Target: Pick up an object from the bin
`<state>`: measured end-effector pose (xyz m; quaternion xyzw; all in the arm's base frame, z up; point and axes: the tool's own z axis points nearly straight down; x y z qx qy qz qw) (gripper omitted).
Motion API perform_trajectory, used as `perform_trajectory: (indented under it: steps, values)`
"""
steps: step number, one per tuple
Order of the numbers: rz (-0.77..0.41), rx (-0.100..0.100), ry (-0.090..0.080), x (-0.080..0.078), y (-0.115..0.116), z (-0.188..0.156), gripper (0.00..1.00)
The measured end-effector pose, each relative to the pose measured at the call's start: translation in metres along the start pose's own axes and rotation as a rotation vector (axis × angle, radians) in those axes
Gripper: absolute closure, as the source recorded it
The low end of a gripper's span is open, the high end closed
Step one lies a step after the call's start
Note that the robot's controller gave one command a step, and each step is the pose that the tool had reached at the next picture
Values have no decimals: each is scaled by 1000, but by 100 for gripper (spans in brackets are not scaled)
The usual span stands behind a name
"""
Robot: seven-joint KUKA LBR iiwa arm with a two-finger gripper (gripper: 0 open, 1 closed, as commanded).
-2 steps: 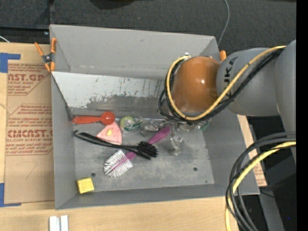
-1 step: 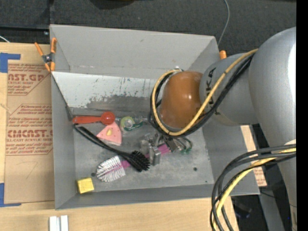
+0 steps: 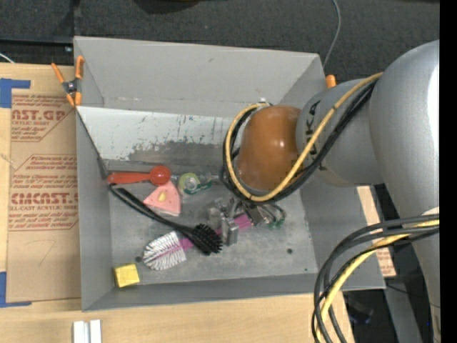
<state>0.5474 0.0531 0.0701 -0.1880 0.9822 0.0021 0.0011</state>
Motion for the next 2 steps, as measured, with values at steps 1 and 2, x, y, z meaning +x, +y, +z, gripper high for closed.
perform_trajectory:
  steps: [1,2]
  values:
    - [0,0,0,0,0,-5,100]
    - [-1,-1,1,1,1,-20,100]
